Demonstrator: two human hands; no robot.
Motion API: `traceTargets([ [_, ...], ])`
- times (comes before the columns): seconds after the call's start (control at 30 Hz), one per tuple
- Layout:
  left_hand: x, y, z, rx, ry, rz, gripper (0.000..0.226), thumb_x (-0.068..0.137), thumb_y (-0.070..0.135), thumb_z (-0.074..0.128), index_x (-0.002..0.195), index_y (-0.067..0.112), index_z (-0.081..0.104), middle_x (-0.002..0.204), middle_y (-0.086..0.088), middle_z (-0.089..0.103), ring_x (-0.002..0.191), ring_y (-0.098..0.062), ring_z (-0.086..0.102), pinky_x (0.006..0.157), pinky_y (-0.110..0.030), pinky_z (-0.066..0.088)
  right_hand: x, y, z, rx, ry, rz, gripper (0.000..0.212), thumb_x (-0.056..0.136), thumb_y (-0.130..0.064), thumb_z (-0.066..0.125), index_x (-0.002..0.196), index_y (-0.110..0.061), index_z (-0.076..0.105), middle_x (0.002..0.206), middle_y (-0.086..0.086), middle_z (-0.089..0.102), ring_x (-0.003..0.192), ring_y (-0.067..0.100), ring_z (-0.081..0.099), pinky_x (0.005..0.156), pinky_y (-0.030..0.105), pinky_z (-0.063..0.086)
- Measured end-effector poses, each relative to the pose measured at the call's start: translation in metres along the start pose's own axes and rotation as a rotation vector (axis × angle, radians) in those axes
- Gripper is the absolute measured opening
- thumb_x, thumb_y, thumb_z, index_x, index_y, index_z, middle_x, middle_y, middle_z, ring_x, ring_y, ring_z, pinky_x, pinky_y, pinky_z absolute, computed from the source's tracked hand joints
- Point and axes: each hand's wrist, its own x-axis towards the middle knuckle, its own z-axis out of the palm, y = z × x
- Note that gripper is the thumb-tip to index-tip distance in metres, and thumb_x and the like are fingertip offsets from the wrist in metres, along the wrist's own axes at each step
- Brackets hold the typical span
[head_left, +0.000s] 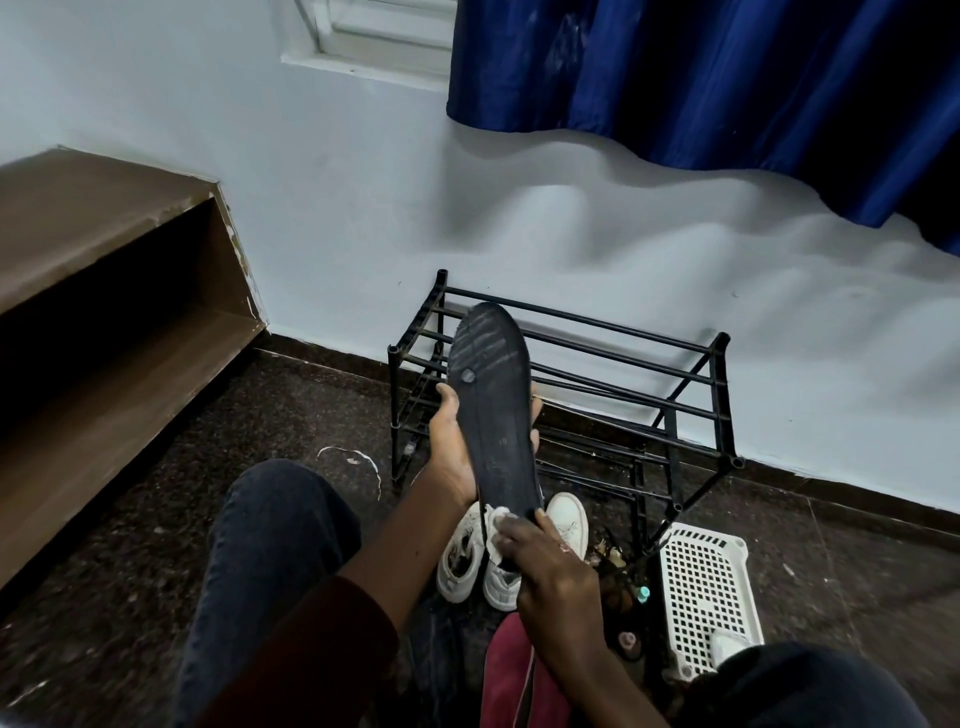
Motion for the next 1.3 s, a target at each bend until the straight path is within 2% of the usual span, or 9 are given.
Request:
traceTargets([
  [0.1,-0.002,-0.005,0.0,0.059,-0.006,-0.034,0.095,0.08,0.08,0.023,0.141,0.01,0.04,0.129,-0.009,0.054,0.109,-0.025,0.058,0.078,-0.037,0.052,0.012,0.003,0.0,-0.074,-0.016,-0.009,0.028,0.066,0.007,0.056,0.083,-0.007,0.073,0.097,0.003,0.072,0.092,0.013,0.067,0.101,0.033,0.042],
  [0.23,-0.005,-0.013,0.005,0.105,0.024,-0.053,0.092,0.081,0.077,0.025,0.135,0.006,0.049,0.133,-0.017,0.053,0.111,-0.032,0.059,0.091,-0.042,0.052,0.06,0.005,-0.003,-0.23,0.023,0.1,0.035,0.054,0.007,0.058,0.082,-0.009,0.074,0.093,0.006,0.073,0.084,0.026,0.069,0.071,0.044,0.057],
  [0.4,-0.007,-0.017,0.005,0.184,0.038,-0.063,0.09,0.087,0.073,0.017,0.116,0.002,0.065,0.118,-0.019,0.064,0.104,-0.03,0.065,0.086,-0.037,0.055,0.091,0.008,0.0,-0.277,-0.04,0.243,0.031,0.072,0.001,0.048,0.089,-0.008,0.072,0.104,0.006,0.07,0.096,0.038,0.064,0.078,0.045,0.054],
  [0.5,-0.003,-0.016,0.003,0.171,0.036,-0.056,0.095,0.084,0.077,0.015,0.133,0.003,0.05,0.127,-0.017,0.058,0.11,-0.029,0.061,0.092,-0.039,0.051,0.079,-0.005,-0.002,-0.364,-0.002,0.195,0.027,0.069,-0.003,0.046,0.077,-0.01,0.071,0.091,0.003,0.072,0.082,0.033,0.069,0.062,0.036,0.057],
  [0.63,0.001,-0.012,-0.007,0.121,0.042,-0.017,0.094,0.081,0.079,0.021,0.138,0.008,0.044,0.131,-0.013,0.056,0.111,-0.027,0.061,0.091,-0.04,0.049,0.042,-0.024,-0.011,-0.363,-0.132,0.198,0.03,0.044,0.001,0.081,0.065,-0.015,0.066,0.066,-0.002,0.065,0.054,0.021,0.062,0.04,0.018,0.041],
  [0.7,0.0,-0.01,-0.011,0.146,0.043,-0.025,0.093,0.081,0.079,0.022,0.134,0.007,0.05,0.131,-0.012,0.056,0.112,-0.026,0.061,0.092,-0.04,0.049,0.029,-0.02,-0.012,-0.311,-0.183,0.268,0.039,0.037,0.005,0.082,0.064,-0.019,0.067,0.058,-0.002,0.062,0.052,0.02,0.061,0.041,0.018,0.041],
  [0.83,-0.003,-0.013,-0.011,0.198,0.047,-0.032,0.092,0.082,0.077,0.021,0.128,0.005,0.057,0.133,-0.015,0.055,0.115,-0.028,0.058,0.095,-0.043,0.044,0.042,-0.009,-0.014,-0.037,-0.068,0.43,0.033,0.061,0.013,0.07,0.077,-0.016,0.074,0.073,0.003,0.072,0.067,0.023,0.067,0.058,0.027,0.053],
  [1.03,-0.008,-0.025,-0.012,0.236,-0.011,-0.102,0.1,0.082,0.079,0.023,0.138,-0.001,0.044,0.135,-0.02,0.044,0.115,-0.029,0.048,0.104,-0.039,0.035,0.087,0.002,-0.02,0.244,-0.037,0.716,0.023,0.081,0.002,0.062,0.08,-0.017,0.076,0.068,-0.008,0.068,0.057,-0.01,0.056,0.054,0.005,0.037],
  [1.3,-0.008,-0.012,-0.011,0.147,-0.056,-0.068,0.092,0.082,0.072,0.033,0.136,-0.001,0.044,0.129,-0.025,0.052,0.11,-0.04,0.056,0.097,-0.049,0.045,0.072,0.004,-0.027,0.398,-0.17,0.79,0.026,0.077,-0.002,0.068,0.063,-0.024,0.072,0.066,-0.005,0.07,0.064,0.005,0.062,0.065,0.029,0.05],
])
